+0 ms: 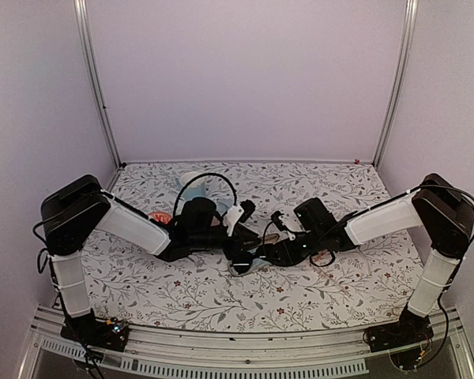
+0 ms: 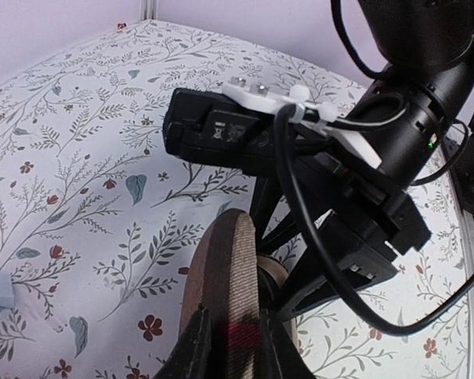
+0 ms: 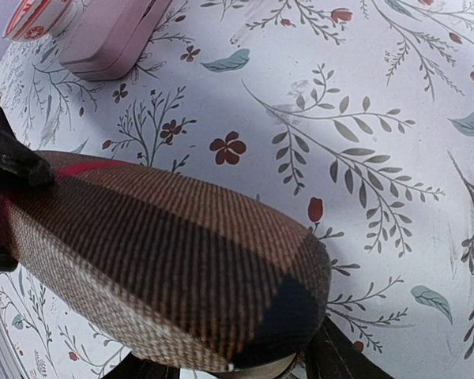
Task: Organize the sunglasses
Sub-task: Close the case with sunglasses at the center of the board.
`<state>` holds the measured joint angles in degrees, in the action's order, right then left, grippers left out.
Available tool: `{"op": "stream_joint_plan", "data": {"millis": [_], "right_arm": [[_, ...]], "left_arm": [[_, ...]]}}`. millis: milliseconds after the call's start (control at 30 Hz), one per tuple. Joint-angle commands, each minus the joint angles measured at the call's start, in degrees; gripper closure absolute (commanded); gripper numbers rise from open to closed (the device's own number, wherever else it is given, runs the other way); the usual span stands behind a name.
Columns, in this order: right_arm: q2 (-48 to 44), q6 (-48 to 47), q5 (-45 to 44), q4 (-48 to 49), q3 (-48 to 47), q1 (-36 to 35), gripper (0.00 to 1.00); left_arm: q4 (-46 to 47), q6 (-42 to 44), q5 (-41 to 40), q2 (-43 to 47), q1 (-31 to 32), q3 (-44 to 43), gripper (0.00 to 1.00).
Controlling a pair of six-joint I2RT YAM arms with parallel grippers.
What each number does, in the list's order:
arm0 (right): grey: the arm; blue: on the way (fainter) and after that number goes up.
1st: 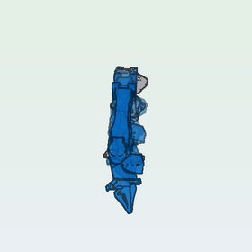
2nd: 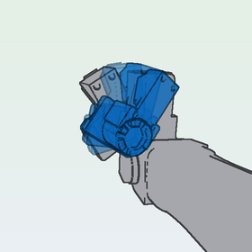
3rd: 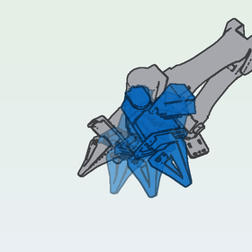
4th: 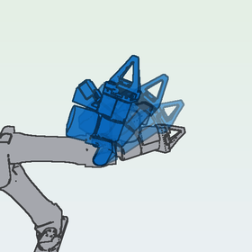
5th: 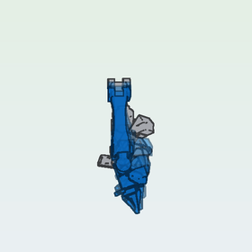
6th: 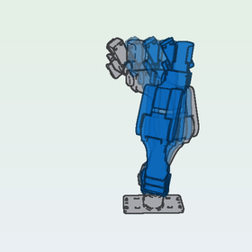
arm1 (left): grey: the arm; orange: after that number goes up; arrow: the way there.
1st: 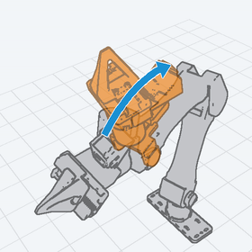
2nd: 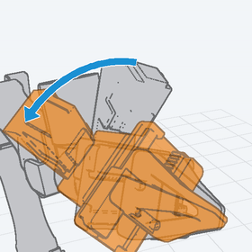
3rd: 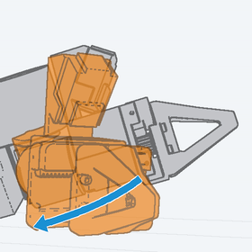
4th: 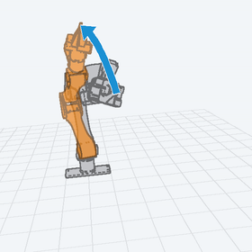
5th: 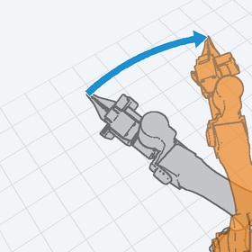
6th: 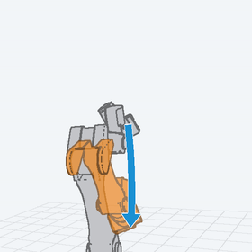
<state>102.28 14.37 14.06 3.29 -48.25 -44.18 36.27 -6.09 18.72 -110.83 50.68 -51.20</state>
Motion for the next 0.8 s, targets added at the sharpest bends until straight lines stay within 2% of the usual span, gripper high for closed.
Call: {"op": "stream_joint_plan", "data": {"millis": [0,333,767], "right_arm": [[1.50,0.84,1.78,-2.47,2.59,-0.29,0.46],[0.28,0.64,4.96,-1.41,3.67,-0.16,0.40],[-1.01,0.83,11.57,0.69,6.12,2.41,0.39]], "left_arm": [[-4.24,-2.05,1.71,-0.55,4.44,2.45,0.81],[-3.84,-1.73,-2.65,-0.50,7.09,4.58,0.81],[-3.96,-1.60,-8.47,-1.01,10.40,6.76,0.82]]}}
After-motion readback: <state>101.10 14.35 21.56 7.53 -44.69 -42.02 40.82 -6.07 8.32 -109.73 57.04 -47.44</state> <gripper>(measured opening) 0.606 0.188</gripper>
